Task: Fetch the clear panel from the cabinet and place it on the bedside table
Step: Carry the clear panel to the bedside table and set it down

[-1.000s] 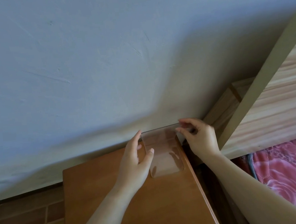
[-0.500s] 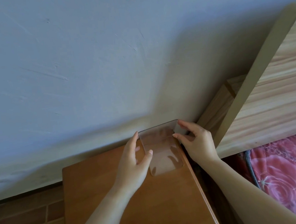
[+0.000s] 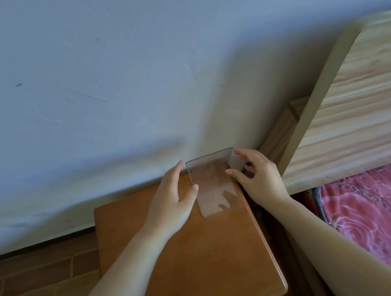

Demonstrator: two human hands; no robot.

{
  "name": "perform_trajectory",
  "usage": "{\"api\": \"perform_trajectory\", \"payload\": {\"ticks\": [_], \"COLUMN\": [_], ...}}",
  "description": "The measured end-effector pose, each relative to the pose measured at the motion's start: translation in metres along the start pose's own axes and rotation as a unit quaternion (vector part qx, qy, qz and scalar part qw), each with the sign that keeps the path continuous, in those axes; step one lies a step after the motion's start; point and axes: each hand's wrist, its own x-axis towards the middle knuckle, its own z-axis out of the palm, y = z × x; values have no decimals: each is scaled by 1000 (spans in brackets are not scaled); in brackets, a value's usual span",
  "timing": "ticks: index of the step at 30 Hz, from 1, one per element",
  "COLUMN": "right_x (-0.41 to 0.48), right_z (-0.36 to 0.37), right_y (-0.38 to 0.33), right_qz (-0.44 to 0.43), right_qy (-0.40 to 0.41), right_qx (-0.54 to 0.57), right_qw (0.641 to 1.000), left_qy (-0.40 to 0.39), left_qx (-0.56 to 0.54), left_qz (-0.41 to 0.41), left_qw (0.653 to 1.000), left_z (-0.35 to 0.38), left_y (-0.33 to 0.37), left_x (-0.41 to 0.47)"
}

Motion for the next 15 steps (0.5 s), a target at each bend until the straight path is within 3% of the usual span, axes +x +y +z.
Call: {"api": "perform_trajectory", "payload": {"ticks": [9,15], "right_x": [-55,-100], "right_z": [-44,-90], "right_y": [-83,-156], "right_qz": [-35,-43], "right_qy": [-67,-61], "right_qx": [-55,-81], "right_qw": [996,994], "left_qy": [-9,-28], "left_qx": [66,100], "left_qz": [55,75], "left_qw": [996,992], "left_z": [-61,-109], "left_y": [51,96], "left_x": [-68,-136]}}
